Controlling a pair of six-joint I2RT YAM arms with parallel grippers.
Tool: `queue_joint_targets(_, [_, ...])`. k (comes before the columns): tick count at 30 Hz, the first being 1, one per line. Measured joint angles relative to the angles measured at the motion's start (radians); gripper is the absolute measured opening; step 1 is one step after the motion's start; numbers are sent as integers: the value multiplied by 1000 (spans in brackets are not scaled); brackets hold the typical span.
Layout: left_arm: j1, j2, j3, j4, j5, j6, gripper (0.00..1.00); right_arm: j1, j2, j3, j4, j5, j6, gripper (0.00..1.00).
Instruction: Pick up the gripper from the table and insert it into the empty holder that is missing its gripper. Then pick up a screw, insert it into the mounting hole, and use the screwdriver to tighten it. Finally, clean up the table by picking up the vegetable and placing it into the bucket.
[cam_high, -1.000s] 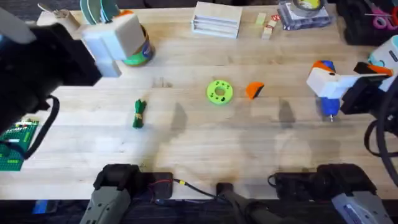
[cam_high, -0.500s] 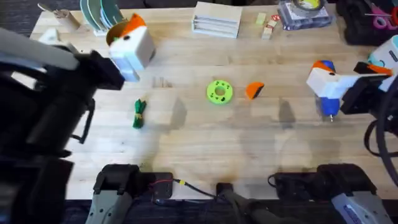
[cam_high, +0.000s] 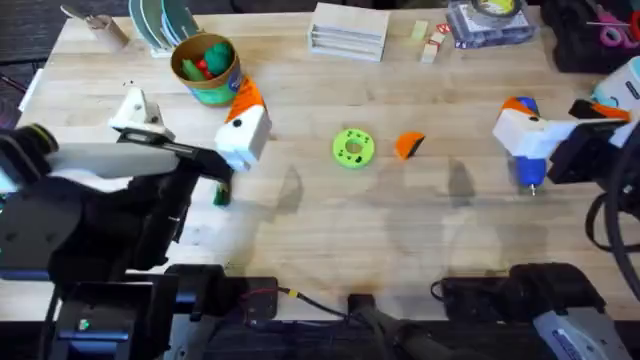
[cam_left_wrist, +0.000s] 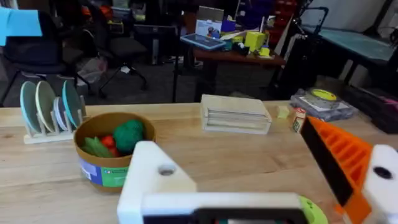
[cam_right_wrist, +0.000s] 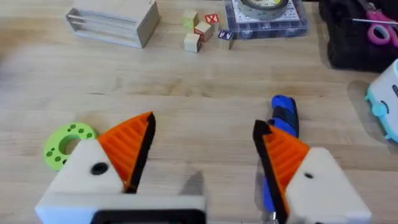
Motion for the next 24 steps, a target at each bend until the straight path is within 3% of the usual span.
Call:
queue_joint_targets(11, [0,-173,-100,10,7,0,992,0,0,0,0,0,0,992])
queue_joint_targets(24, [0,-177,-108,55,2,0,992,0,0,0,0,0,0,992])
